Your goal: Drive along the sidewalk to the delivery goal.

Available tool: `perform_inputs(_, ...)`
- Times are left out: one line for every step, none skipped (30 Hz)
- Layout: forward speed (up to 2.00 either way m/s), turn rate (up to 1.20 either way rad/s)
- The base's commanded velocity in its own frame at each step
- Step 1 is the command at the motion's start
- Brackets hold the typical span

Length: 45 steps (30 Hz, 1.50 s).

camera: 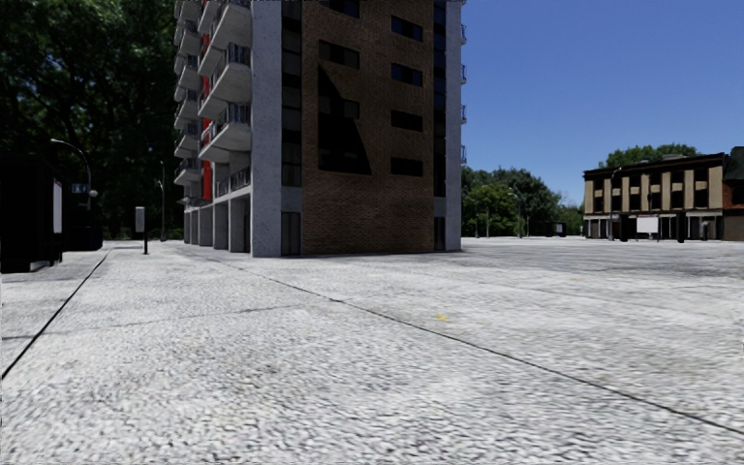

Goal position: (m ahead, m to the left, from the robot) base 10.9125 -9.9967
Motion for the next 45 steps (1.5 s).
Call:
perform_inputs(2.0, -0.51)
perform_inputs(2.0, -0.51)
perform_inputs(2.0, -0.51)
perform_inputs(2.0, -0.51)
perform_inputs(2.0, -0.51)
perform_inputs(2.0, -0.51)
perform_inputs(2.0, -0.51)
perform_inputs(2.0, -0.51)
perform_inputs(2.0, -0.51)
perform_inputs(2.0, -0.51)
perform_inputs(2.0, -0.51)
perform_inputs(2.0, -0.51)
perform_inputs(2.0, -0.51)
perform_inputs(2.0, -0.51)
perform_inputs(2.0, -0.51)
perform_inputs(2.0, -0.51)
perform_inputs(2.0, -0.51)
perform_inputs(2.0, -0.51)
perform_inputs(2.0, -0.51)
perform_inputs(2.0, -0.51)
perform_inputs(2.0, -0.51)
perform_inputs(2.0, -0.51)
perform_inputs(2.0, -0.51)
perform_inputs(2.0, -0.51)
perform_inputs(2.0, -0.51)
perform_inputs(2.0, -0.51)
perform_inputs(2.0, -0.51)
perform_inputs(2.0, -0.51)
perform_inputs(2.0, -0.51)
perform_inputs(2.0, -0.51)
perform_inputs(2.0, -0.51)
perform_inputs(2.0, -0.51)
perform_inputs(2.0, -0.51)
perform_inputs(2.0, -0.51)
perform_inputs(2.0, -0.51)
perform_inputs(2.0, -0.51)
perform_inputs(2.0, -0.51)
perform_inputs(2.0, -0.51)
perform_inputs(2.0, -0.51)
perform_inputs(2.0, -0.51)
perform_inputs(2.0, -0.51)
perform_inputs(2.0, -0.51)
perform_inputs(2.0, -0.51)
perform_inputs(2.0, -0.51)
perform_inputs(2.0, -0.51)
